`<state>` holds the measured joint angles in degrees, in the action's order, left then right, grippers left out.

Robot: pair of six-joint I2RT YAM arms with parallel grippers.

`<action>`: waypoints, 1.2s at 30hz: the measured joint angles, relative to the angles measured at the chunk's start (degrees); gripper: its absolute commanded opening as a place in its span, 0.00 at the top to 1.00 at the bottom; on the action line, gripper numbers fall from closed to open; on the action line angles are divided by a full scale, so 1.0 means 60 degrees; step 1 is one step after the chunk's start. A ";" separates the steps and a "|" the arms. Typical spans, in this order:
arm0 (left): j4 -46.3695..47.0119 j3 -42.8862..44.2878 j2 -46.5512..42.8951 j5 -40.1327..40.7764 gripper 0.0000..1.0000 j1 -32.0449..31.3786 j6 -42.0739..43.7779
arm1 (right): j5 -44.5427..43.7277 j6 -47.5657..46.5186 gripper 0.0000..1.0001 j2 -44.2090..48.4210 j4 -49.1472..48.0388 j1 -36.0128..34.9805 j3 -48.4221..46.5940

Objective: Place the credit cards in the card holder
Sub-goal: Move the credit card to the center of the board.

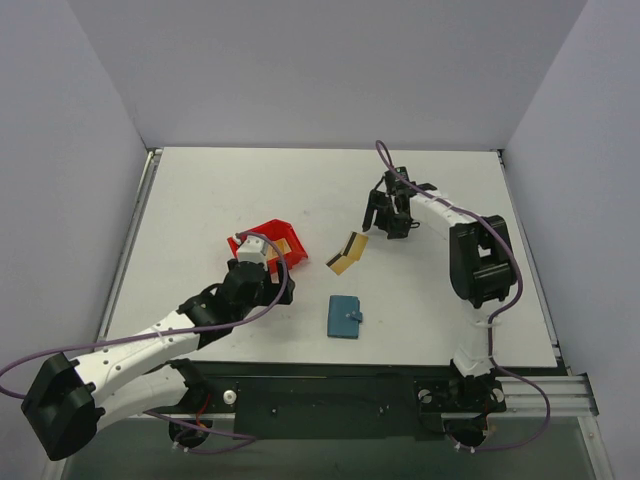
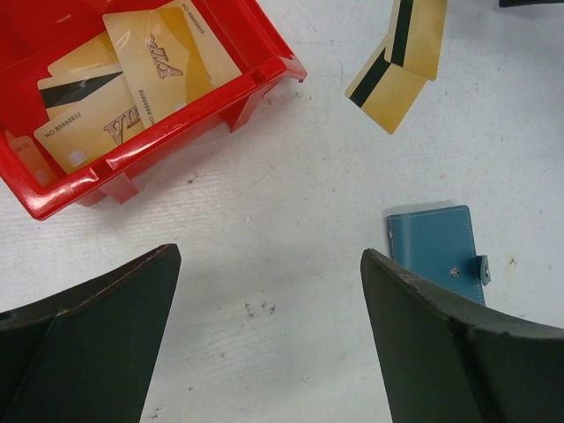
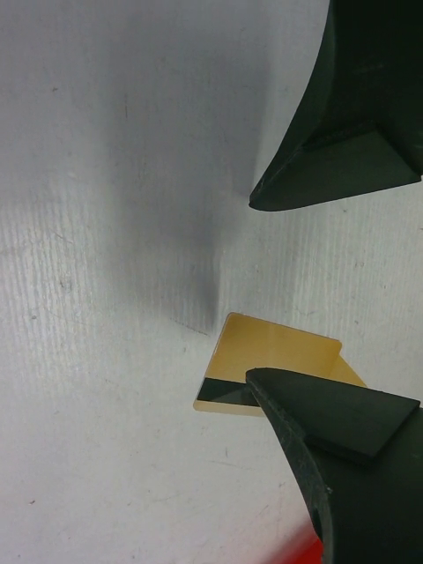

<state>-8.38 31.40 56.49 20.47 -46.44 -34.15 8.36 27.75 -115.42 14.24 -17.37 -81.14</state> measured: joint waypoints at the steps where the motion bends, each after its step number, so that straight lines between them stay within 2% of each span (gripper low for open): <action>1: 0.0007 -0.0073 -0.0051 0.0000 0.06 0.0011 -0.0011 | 0.0004 -0.0004 0.34 -0.0084 0.0080 0.0000 -0.0069; 8: 0.0011 -0.0321 -0.0138 0.0004 0.06 0.0055 -0.0033 | 0.0331 -0.0025 0.39 -0.0594 0.0321 -0.0106 -0.0543; 19: 0.0011 -0.0321 -0.0047 0.0029 0.09 0.0109 -0.0022 | 0.0805 -0.0076 0.41 -0.0641 0.0455 -0.0648 -0.0561; 24: 0.0011 -0.0321 0.0062 0.0025 0.10 0.0131 -0.0022 | 0.0962 -0.0080 0.47 -0.0710 0.0459 -0.0831 -0.0623; 30: 0.0011 -0.0321 0.0066 0.0025 0.10 0.0149 -0.0022 | 0.1180 -0.0204 0.48 -0.0801 0.0474 -0.0943 -0.0714; 36: 0.0007 -0.0321 0.0102 0.0022 0.10 0.0197 -0.0022 | 0.1224 -0.0463 0.59 -0.1045 0.0754 -0.1282 -0.1100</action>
<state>-8.34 29.47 57.10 20.60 -45.25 -34.28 15.70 24.97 -121.69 18.76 -25.06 -87.74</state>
